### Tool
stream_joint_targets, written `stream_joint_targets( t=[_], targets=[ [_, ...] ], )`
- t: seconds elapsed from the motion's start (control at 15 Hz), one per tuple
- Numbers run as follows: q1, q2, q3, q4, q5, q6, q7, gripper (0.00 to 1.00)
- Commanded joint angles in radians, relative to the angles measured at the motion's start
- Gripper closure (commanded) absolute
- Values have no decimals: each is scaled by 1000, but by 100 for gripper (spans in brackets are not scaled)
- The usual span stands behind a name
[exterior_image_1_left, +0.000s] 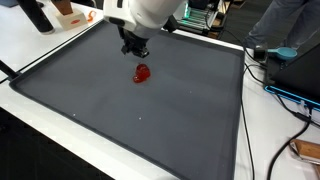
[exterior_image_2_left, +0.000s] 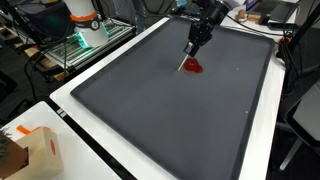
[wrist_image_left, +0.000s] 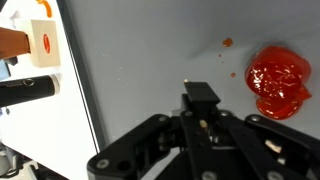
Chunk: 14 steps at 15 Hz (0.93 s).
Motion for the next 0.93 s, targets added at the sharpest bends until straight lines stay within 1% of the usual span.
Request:
stream_joint_targets(
  t=[0.0, 0.53, 0.87],
  targets=[
    [26, 53, -23, 46, -47, -43, 34, 97],
    [29, 120, -37, 92, -91, -69, 55, 97],
    [19, 140, -33, 110, -101, -63, 15, 97]
  ],
)
